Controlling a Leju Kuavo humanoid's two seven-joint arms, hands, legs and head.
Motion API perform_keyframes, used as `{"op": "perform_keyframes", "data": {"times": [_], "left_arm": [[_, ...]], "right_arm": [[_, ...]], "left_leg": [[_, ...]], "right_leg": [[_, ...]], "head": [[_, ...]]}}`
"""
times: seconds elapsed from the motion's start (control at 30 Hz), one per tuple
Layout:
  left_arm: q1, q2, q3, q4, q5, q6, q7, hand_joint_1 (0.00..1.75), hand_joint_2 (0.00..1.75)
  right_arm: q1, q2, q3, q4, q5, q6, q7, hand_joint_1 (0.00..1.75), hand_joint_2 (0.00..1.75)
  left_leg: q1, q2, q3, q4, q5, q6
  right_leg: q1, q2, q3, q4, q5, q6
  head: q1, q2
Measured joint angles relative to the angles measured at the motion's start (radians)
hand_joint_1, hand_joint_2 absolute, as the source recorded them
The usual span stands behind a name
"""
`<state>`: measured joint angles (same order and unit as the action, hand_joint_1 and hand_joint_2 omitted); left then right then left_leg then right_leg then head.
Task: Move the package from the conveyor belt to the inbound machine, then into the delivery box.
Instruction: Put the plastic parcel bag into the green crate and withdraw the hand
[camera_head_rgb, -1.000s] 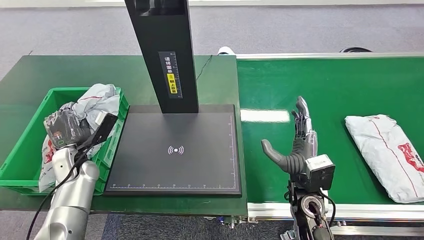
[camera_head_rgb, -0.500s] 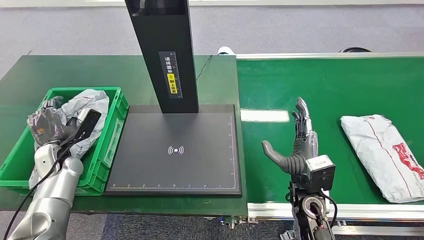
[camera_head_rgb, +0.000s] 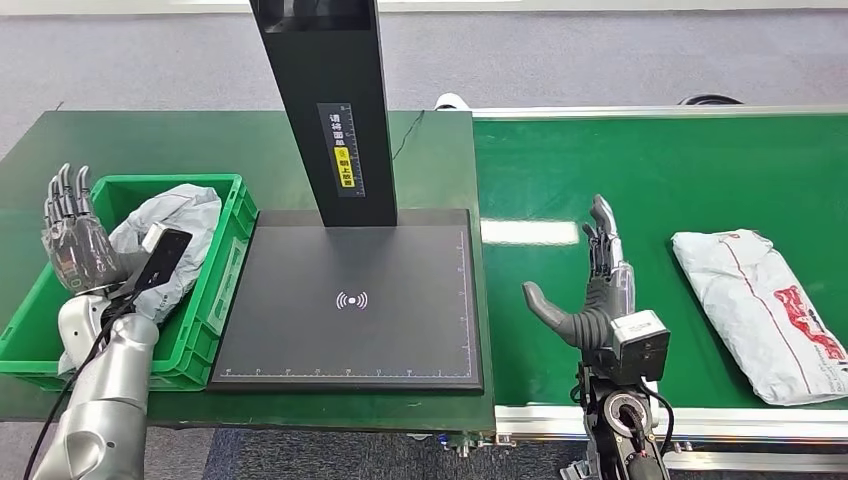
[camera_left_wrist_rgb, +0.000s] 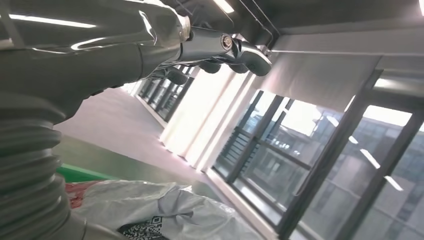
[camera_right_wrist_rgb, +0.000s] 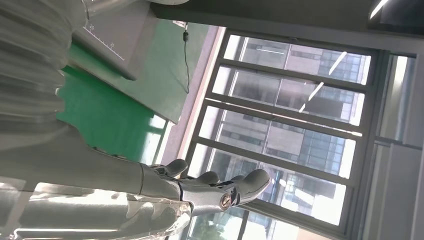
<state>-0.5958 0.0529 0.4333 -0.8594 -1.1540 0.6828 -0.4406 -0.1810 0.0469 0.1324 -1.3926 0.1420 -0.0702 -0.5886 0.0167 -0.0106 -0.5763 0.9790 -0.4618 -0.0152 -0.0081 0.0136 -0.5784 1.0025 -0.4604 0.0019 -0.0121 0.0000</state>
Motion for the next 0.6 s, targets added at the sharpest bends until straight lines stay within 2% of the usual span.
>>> {"op": "perform_keyframes", "data": {"times": [0.17, 0.37, 0.5, 0.6], "left_arm": [[0.012, -0.057, 0.042, -0.064, 0.127, 0.000, -0.165, 0.00, 1.75], [0.035, -0.095, 0.057, -0.121, 0.208, 0.000, -0.224, 0.00, 1.75], [0.087, -0.117, 0.012, -0.219, 0.348, 0.000, -0.259, 0.00, 1.75], [0.130, -0.125, -0.058, -0.305, 0.478, 0.000, -0.263, 0.00, 1.75]], "right_arm": [[-0.001, 0.000, 0.000, 0.001, -0.002, -0.005, -0.001, 0.00, 1.75], [-0.002, 0.000, 0.000, 0.003, -0.005, -0.007, -0.002, 0.00, 1.75], [-0.008, 0.000, 0.000, 0.011, -0.010, -0.011, -0.004, 0.00, 1.75], [-0.015, 0.000, 0.002, 0.018, -0.013, -0.015, -0.006, 0.00, 1.75]], "left_leg": [[0.000, 0.000, 0.000, 0.000, 0.000, 0.000], [0.000, 0.000, 0.000, 0.000, 0.000, 0.000], [0.000, 0.000, 0.000, 0.000, 0.000, 0.000], [0.000, 0.000, -0.001, 0.000, 0.000, 0.000]], "right_leg": [[0.000, 0.000, 0.000, 0.000, 0.000, 0.000], [0.000, 0.000, 0.000, 0.000, 0.000, 0.000], [0.000, 0.000, 0.000, 0.000, 0.000, 0.000], [0.000, 0.000, 0.000, 0.000, 0.000, 0.000]], "head": [[0.000, 0.000], [0.000, 0.000], [0.000, 0.000], [0.000, 0.000]]}}
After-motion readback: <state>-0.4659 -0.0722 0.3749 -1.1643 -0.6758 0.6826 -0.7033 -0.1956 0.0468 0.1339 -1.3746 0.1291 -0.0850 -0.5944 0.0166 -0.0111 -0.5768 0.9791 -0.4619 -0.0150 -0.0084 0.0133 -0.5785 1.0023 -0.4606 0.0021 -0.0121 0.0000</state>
